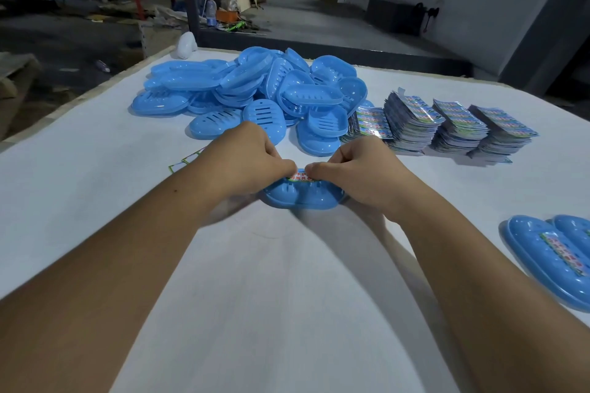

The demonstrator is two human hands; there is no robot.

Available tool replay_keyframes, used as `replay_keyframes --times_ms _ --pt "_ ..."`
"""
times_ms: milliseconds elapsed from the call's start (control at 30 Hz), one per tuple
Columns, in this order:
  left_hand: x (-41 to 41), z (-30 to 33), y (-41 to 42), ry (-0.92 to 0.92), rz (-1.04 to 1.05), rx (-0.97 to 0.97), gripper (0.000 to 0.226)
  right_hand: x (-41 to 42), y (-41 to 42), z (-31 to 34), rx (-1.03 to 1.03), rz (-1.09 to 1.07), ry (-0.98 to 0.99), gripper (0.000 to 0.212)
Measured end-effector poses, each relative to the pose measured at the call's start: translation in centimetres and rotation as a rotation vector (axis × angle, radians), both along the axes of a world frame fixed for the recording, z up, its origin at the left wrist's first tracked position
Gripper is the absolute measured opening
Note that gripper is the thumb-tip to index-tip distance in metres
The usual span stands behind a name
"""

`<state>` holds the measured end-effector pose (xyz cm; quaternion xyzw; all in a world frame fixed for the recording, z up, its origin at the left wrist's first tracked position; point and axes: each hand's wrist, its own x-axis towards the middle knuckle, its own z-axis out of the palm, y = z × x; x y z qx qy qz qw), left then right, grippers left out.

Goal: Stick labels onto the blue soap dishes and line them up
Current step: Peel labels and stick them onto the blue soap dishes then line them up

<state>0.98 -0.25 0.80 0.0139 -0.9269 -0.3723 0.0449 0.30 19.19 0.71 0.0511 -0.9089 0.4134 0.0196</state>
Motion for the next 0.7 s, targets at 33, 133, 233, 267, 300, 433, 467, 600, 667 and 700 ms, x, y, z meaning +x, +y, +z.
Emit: replay_keyframes --times_ms 33,133,233,267,300,433,467,600,667,700 --pt "0.00 0.02 0.00 0.006 0.005 -0.016 0.027 0.05 -0.05 0.04 0.009 0.001 0.004 0.044" --pt "-0.03 0.24 -0.05 0.001 0.003 -0.087 0.024 0.09 -0.15 0.10 0.021 0.003 0.008 0.040" --pt "-0.03 0.48 -0.01 0.006 -0.006 -0.149 0.020 0.07 -0.22 0.05 0.031 0.001 0.014 0.040" --pt "-0.04 0.51 -0.01 0.011 -0.005 -0.162 0.018 0.06 -0.25 0.04 0.037 0.001 0.016 0.040" --pt "0.00 0.47 0.00 0.015 -0.006 -0.173 0.015 0.05 -0.29 0.02 0.042 0.001 0.020 0.040" --pt "0.06 0.61 0.01 0.029 -0.019 -0.189 0.010 0.03 -0.37 -0.02 0.069 -0.001 0.040 0.039" --pt "0.08 0.69 0.02 0.028 -0.027 -0.201 0.008 0.03 -0.38 -0.03 0.073 -0.001 0.044 0.039" --pt "0.38 0.99 0.20 0.045 -0.032 -0.239 0.010 0.02 -0.42 -0.06 0.092 0.010 0.072 0.039" --pt "0.40 0.92 0.31 0.068 -0.011 -0.260 0.015 0.08 -0.46 -0.02 0.114 0.013 0.089 0.041" --pt "0.46 0.89 0.38 0.078 -0.004 -0.274 0.019 0.12 -0.47 -0.01 0.126 0.015 0.098 0.042"
